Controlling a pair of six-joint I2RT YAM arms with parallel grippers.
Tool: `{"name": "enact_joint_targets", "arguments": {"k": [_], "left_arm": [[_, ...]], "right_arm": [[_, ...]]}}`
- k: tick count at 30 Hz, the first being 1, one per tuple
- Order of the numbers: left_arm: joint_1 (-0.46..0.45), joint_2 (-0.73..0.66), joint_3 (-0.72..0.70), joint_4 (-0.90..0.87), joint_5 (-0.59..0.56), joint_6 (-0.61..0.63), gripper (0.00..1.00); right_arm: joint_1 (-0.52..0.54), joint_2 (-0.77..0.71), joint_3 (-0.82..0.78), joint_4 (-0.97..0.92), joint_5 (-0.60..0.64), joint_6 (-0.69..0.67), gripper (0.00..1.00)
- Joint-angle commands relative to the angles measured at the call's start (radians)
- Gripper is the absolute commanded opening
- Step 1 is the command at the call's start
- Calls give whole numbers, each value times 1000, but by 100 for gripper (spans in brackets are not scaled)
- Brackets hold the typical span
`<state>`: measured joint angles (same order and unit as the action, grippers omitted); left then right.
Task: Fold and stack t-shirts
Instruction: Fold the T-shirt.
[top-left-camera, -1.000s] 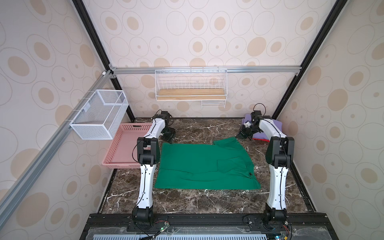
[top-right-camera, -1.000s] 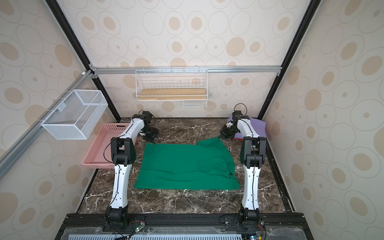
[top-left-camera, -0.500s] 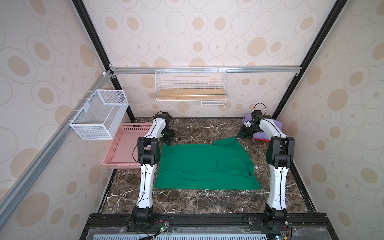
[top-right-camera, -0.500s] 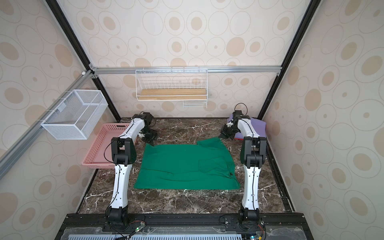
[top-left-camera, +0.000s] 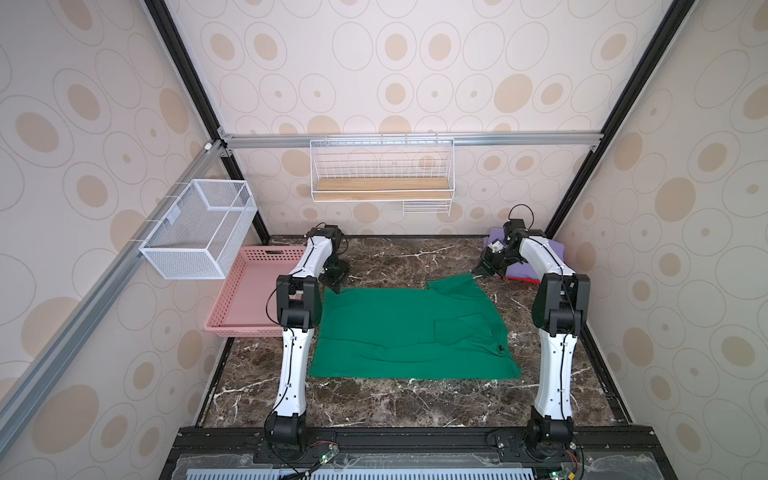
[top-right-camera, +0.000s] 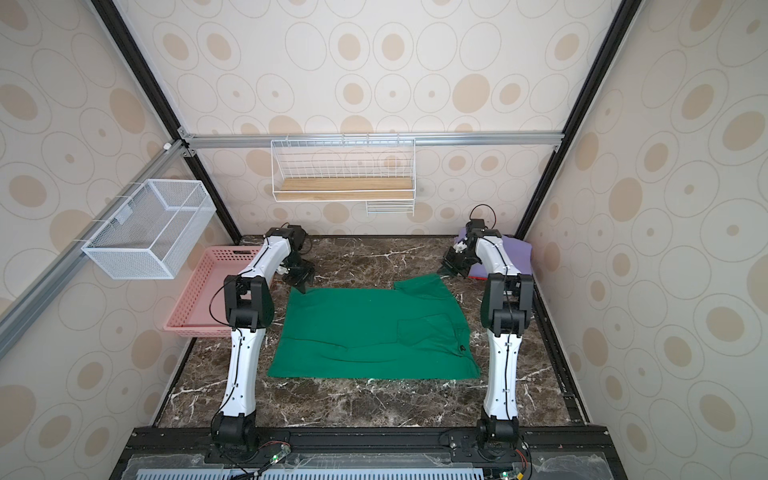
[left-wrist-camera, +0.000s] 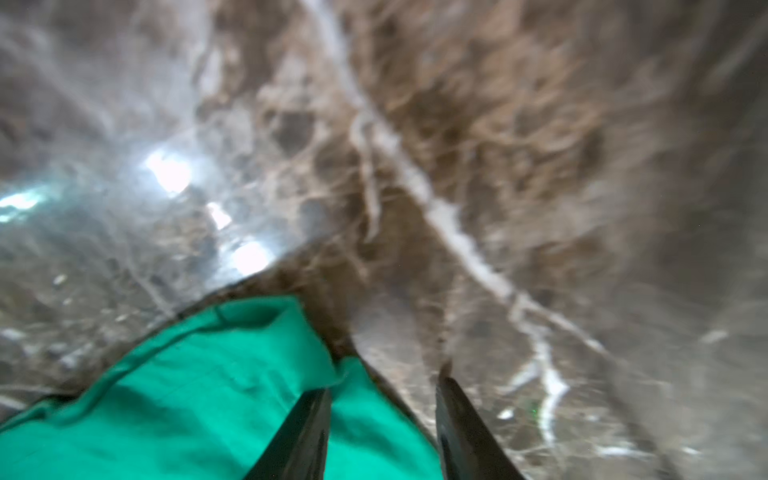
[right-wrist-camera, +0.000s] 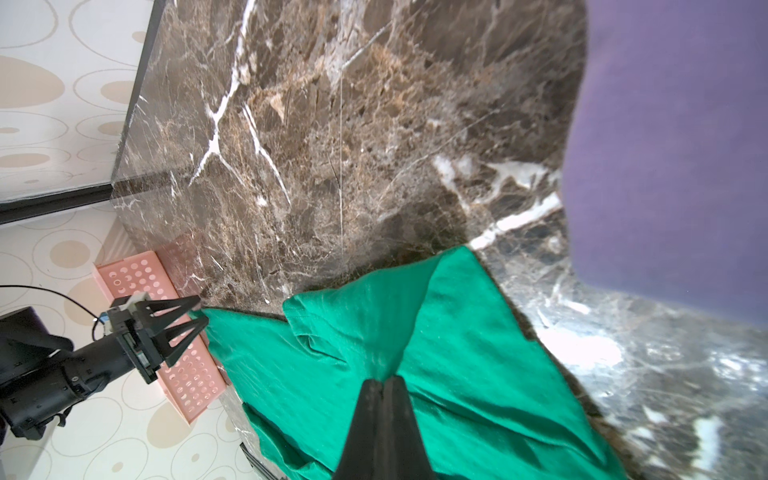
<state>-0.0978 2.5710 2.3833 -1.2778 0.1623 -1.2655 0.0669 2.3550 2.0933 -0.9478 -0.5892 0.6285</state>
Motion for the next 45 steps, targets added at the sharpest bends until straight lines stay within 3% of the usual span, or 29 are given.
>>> {"name": "enact_joint_targets", "arguments": {"k": [1, 5, 7, 11, 21, 29, 45], "left_arm": [[-17, -39, -4, -51, -18, 3, 46], [-19, -6, 10, -57, -10, 9, 43], [-19, 10, 2, -53, 3, 8, 32], [-20, 11, -42, -20, 14, 9, 1], [-20, 7, -27, -32, 11, 57, 0], [-26, -130, -22, -67, -50, 122, 0], [-56, -248, -178, -103, -82, 262, 0]], "right_arm": [[0, 25, 23, -25, -6, -2, 0], [-1, 23, 20, -24, -6, -3, 0], [-1, 22, 20, -26, -4, -5, 0], [-7, 12, 12, -26, 1, -7, 0], [-19, 21, 16, -27, 2, -6, 0], [-18, 25, 20, -26, -4, -2, 0], [-19, -78, -55, -18, -8, 8, 0]]}}
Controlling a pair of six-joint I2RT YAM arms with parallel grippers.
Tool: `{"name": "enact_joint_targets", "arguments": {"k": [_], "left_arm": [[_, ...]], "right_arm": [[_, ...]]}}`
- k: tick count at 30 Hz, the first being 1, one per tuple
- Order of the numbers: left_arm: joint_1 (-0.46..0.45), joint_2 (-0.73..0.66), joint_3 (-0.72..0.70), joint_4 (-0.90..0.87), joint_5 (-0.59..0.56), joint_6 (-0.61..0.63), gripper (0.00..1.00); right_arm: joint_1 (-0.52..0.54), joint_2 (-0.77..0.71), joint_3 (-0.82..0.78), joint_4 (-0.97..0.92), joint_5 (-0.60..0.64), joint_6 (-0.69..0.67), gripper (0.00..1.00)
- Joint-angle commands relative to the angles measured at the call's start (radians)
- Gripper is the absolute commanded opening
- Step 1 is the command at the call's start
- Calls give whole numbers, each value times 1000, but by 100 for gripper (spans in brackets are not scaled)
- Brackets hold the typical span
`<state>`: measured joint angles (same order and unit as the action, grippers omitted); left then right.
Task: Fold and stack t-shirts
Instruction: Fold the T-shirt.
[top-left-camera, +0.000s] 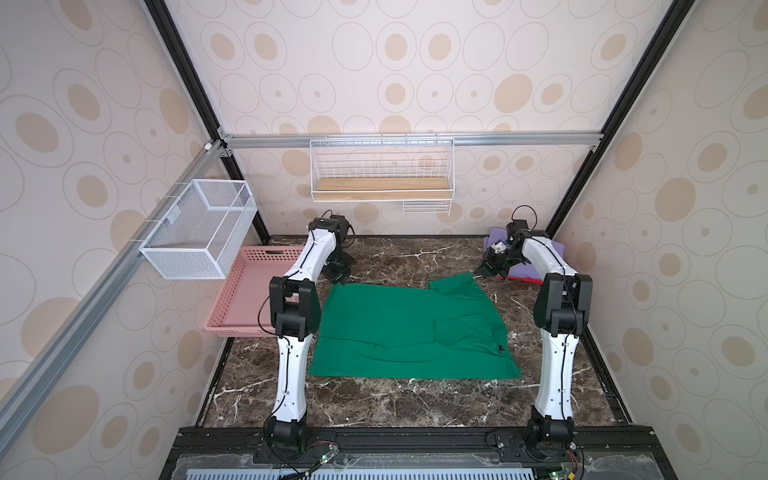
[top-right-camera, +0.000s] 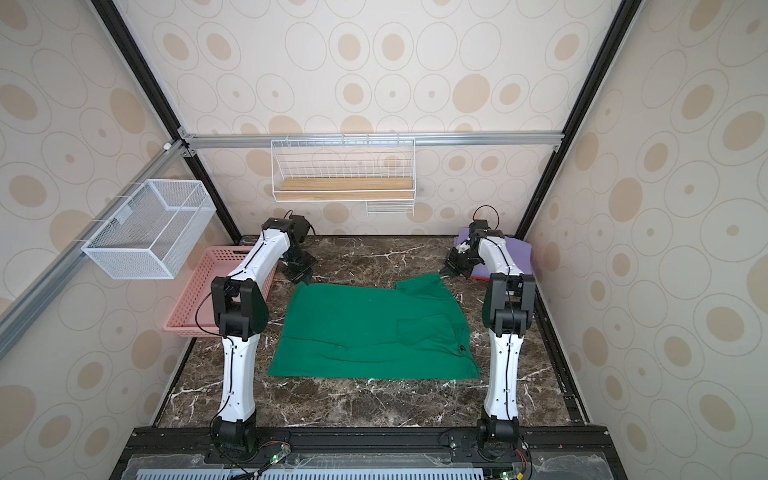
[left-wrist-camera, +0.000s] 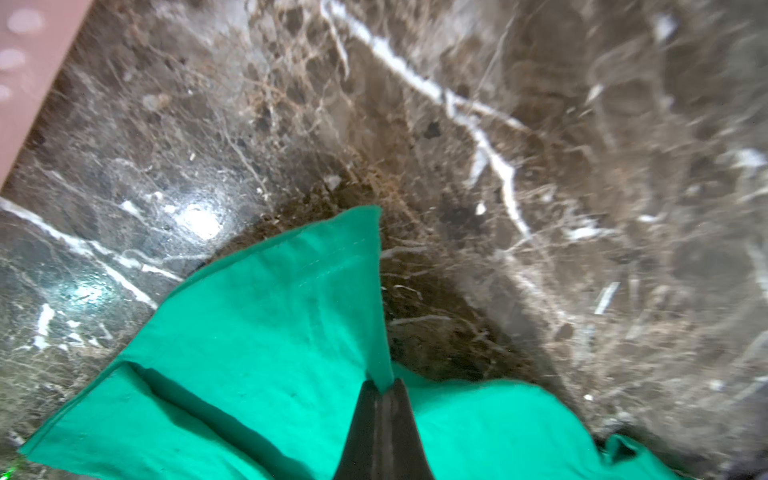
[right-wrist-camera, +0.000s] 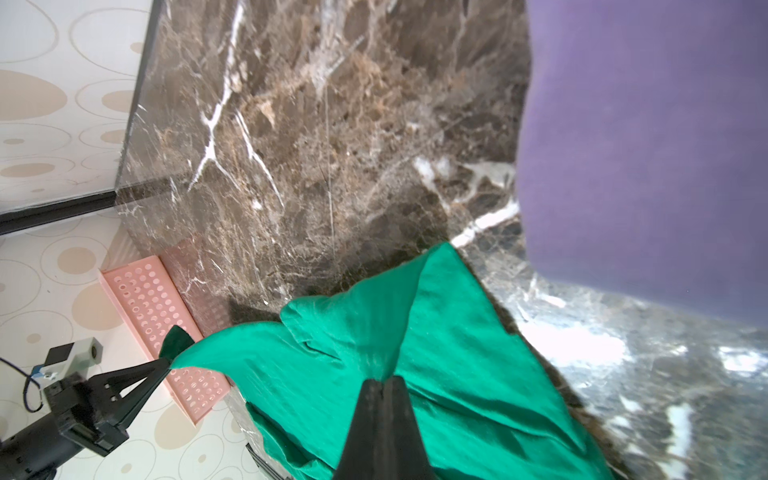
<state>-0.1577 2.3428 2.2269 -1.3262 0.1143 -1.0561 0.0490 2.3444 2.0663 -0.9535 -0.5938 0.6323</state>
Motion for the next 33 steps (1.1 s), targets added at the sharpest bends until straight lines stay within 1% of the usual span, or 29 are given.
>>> {"name": "enact_joint_targets", "arguments": {"k": [1, 9, 17, 22, 27, 33], "left_arm": [[2, -24, -39, -52, -36, 57, 0], [2, -52, -110, -43, -50, 99, 0], [2, -82, -176, -25, -60, 140, 0], [1, -117, -225, -10, -50, 150, 0], [-1, -156, -298, 14, -30, 160, 0], [-4, -186, -389, 50, -18, 178, 0]], "right_arm": [[-1, -77, -36, -13, -1, 3, 0], [-13, -178, -156, 10, -14, 8, 0], [-27, -246, -213, -16, -15, -13, 0], [-31, -298, -285, -12, -23, -18, 0], [-29, -358, -361, -10, -27, -26, 0], [-30, -417, -412, -37, -14, -49, 0]]}}
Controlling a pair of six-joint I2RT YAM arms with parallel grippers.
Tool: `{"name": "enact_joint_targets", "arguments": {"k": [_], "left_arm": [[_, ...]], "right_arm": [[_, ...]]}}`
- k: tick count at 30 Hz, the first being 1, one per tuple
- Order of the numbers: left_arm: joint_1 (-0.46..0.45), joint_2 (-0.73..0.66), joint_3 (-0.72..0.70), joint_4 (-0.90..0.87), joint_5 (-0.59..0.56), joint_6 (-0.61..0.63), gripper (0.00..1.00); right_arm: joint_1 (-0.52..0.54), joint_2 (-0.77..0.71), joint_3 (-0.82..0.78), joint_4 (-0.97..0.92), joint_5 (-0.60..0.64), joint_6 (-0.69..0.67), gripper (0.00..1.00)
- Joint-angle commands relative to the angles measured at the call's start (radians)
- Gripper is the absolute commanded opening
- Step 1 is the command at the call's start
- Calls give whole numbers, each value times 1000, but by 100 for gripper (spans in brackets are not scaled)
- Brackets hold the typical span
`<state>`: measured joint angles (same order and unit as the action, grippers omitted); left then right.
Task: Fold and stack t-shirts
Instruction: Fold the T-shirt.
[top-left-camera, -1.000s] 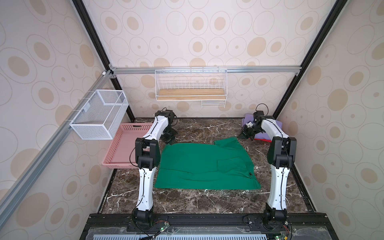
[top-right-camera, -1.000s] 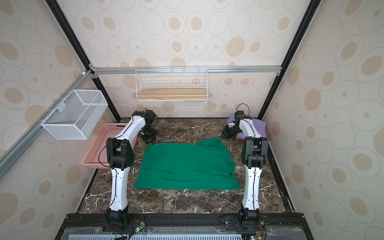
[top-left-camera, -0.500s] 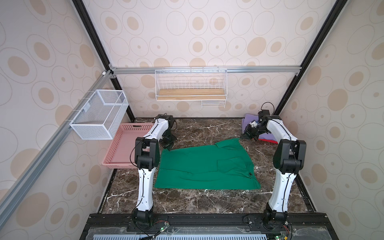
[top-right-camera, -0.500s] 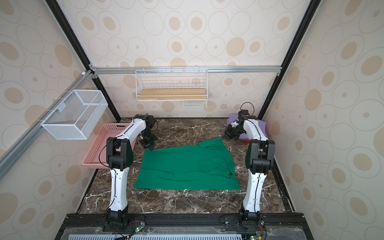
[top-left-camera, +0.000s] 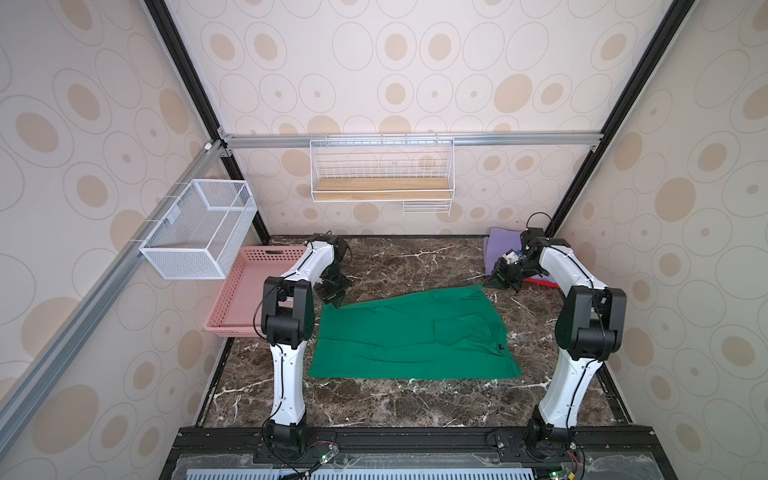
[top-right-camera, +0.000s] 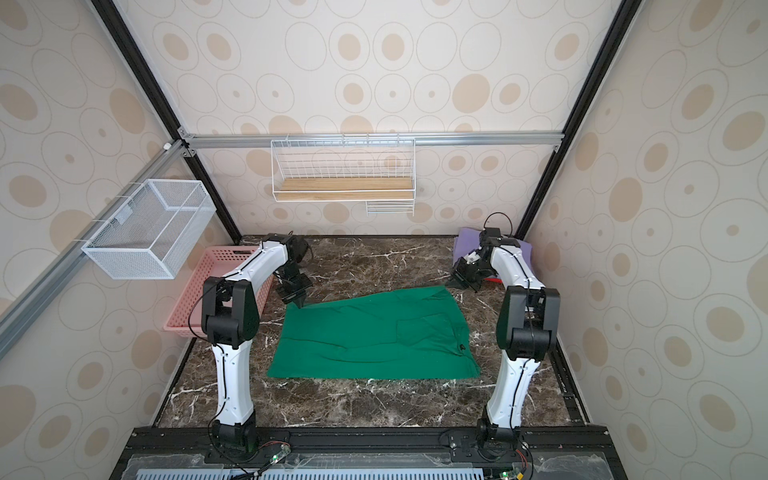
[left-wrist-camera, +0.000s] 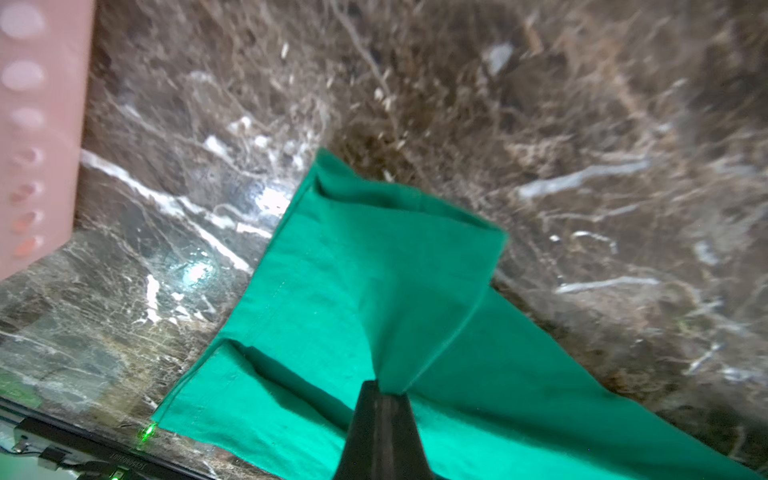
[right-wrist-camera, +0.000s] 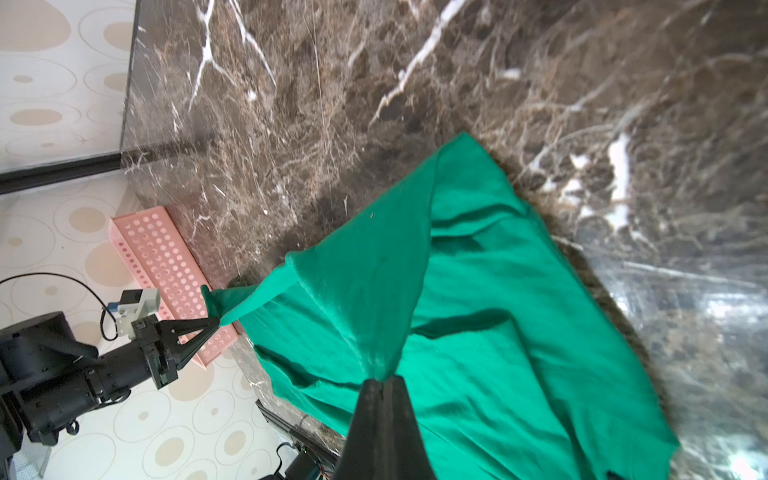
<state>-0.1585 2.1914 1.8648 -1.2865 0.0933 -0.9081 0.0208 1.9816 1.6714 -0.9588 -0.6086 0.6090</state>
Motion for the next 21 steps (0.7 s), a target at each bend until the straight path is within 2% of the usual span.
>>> {"name": "enact_joint_targets", "arguments": {"k": [1, 7, 14, 21], "left_arm": [[-3, -36, -35, 16, 6, 32, 0], [-4, -27, -31, 20, 19, 38, 0], [-3, -28, -40, 26, 34, 40, 0], [-3, -57, -93, 42, 54, 43, 0]], "right_arm": [[-2, -59, -20, -35, 2, -27, 0], [2, -83, -6, -93, -16, -31, 0], [9, -184, -133, -101, -16, -39, 0], [9, -222, -142, -159, 7, -72, 0]]}}
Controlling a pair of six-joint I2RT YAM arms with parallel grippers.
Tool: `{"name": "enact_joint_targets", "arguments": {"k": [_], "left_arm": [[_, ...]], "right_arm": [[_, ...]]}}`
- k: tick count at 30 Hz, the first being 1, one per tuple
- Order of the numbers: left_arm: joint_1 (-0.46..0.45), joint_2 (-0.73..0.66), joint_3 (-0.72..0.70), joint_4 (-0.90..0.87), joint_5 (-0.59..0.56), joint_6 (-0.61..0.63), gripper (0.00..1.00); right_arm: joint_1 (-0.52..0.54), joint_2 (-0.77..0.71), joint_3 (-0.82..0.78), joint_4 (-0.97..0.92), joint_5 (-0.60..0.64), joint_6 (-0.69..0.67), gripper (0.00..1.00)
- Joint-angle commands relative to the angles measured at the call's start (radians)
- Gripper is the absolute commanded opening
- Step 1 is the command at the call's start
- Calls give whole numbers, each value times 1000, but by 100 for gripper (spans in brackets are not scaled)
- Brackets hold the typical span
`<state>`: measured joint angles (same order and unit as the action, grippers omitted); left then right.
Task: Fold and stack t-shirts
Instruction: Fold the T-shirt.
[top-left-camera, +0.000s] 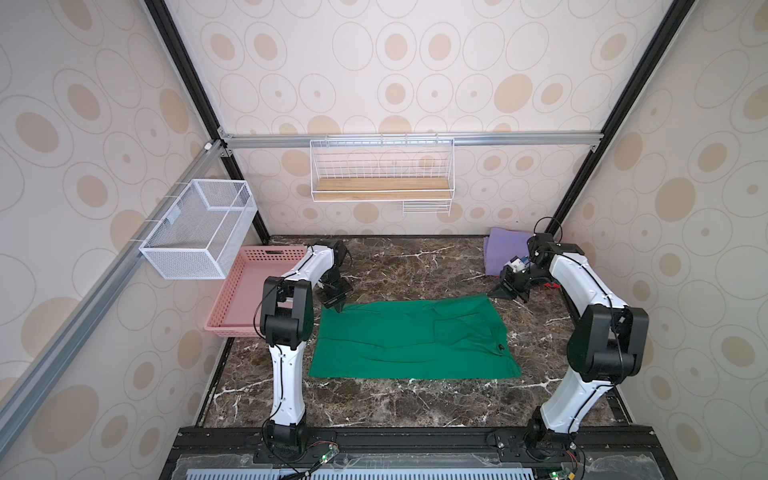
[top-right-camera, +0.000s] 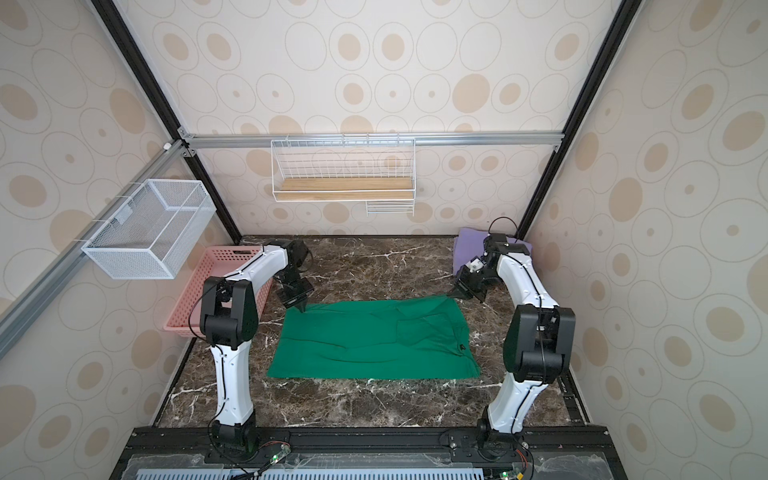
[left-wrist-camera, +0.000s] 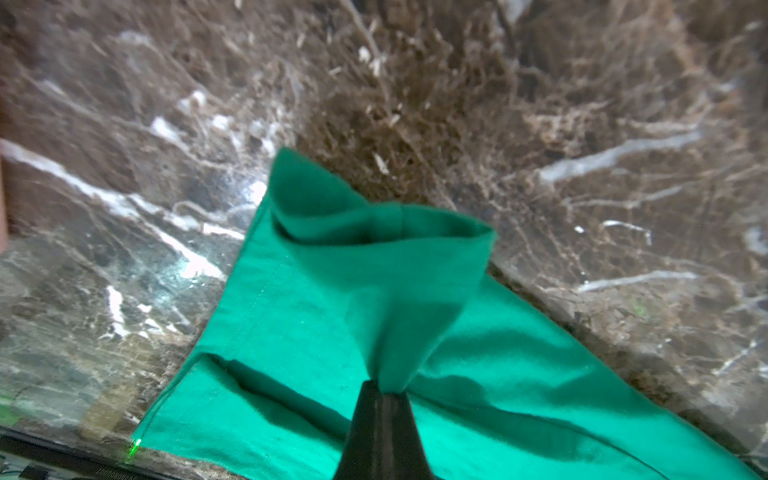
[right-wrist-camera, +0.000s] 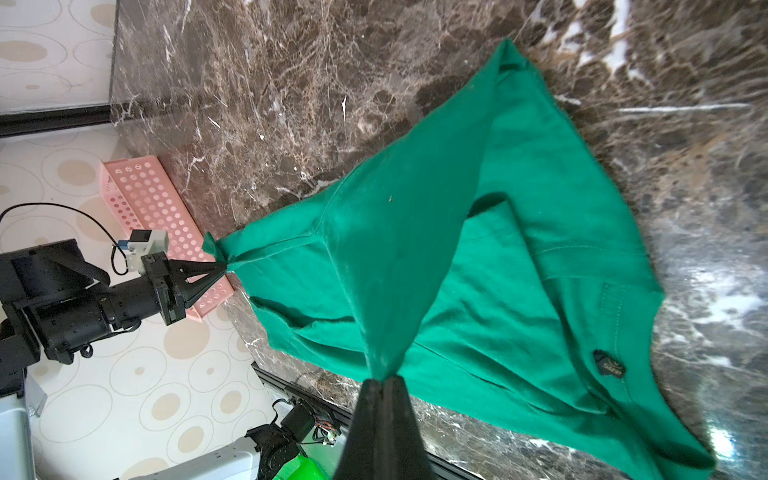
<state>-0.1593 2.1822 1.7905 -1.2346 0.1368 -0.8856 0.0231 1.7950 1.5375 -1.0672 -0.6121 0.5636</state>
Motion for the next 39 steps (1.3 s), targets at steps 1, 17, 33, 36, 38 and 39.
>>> {"name": "enact_joint_targets", "arguments": {"k": [1, 17, 33, 36, 38, 39], "left_arm": [[-3, -48, -24, -8, 16, 22, 0], [-6, -72, -79, -10, 16, 69, 0], [-5, -69, -80, -18, 13, 86, 0], [-6, -71, -80, -20, 6, 94, 0], [-5, -71, -84, -24, 7, 101, 0], [-5, -72, -86, -26, 5, 105, 0]], "right_arm": [[6, -39, -8, -55, 9, -26, 0], [6, -81, -36, -102, 26, -46, 0], [-4, -134, -69, -145, 67, -76, 0], [-7, -146, -77, -157, 74, -83, 0], [-8, -159, -88, -158, 82, -88, 0], [-10, -164, -94, -158, 83, -88, 0]]}}
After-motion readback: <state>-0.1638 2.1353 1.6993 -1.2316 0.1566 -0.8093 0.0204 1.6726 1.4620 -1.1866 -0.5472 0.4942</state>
